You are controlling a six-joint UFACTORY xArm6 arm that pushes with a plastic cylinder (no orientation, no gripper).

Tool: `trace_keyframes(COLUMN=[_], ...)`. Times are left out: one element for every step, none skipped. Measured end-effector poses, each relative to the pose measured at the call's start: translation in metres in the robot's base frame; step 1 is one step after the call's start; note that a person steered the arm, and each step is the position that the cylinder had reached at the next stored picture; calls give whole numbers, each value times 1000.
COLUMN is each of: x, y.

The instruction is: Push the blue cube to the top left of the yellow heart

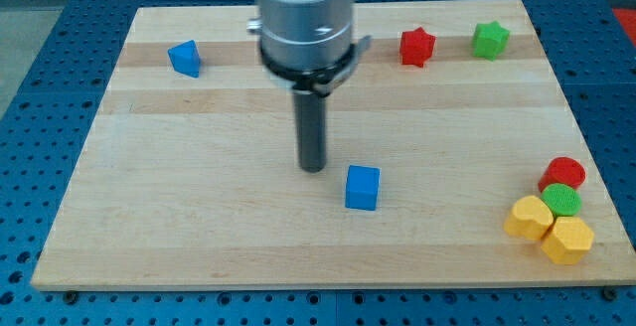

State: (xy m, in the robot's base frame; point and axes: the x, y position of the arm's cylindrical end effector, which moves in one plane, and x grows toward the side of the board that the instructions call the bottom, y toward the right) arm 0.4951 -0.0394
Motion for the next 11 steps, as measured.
trace_keyframes(x=[25,38,42,42,42,27,16,16,16,16,16], y=[-16,34,104,143,137,125,146,174,176,179,182])
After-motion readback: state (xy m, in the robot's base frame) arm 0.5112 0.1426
